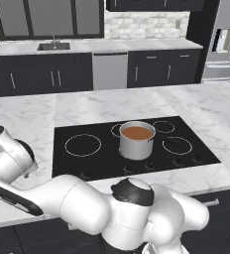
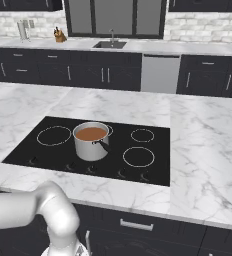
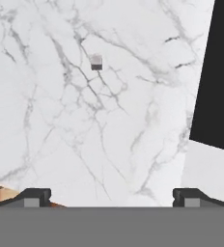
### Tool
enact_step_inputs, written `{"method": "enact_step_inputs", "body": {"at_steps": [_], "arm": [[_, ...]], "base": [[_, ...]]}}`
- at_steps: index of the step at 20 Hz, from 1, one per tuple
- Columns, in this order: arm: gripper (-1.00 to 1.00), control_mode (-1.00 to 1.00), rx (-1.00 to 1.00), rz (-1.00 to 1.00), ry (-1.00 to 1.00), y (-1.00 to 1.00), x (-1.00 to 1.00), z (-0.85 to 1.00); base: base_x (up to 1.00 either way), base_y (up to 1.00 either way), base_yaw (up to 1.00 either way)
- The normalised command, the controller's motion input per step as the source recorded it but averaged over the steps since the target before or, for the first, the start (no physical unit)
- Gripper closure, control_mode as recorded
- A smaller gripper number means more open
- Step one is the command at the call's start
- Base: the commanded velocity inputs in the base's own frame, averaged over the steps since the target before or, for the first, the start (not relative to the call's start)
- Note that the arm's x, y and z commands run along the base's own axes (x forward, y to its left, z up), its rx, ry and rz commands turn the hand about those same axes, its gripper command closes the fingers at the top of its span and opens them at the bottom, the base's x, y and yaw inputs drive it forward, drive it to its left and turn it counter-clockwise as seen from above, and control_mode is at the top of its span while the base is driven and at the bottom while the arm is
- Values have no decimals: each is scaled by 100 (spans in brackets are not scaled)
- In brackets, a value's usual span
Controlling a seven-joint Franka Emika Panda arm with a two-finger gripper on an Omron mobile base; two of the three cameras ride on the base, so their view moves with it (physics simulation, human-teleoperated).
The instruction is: Pick up the sugar cube(s) and place them in the saucepan with hot chocolate.
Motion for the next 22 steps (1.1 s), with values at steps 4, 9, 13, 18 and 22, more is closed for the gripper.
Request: {"method": "enact_step_inputs", "body": {"at_steps": [4,9,13,18,22], "arm": [[-100,-100,0,2,0,0,0,-37],[-100,-100,0,0,0,-1,17,-39],[-100,-100,0,0,0,-14,25,-37],[-100,-100,0,0,0,-11,23,-22],[-100,-100,0,0,0,1,25,0]], "base": [[0,0,0],[0,0,0],[0,0,0],[0,0,0],[0,0,0]]}}
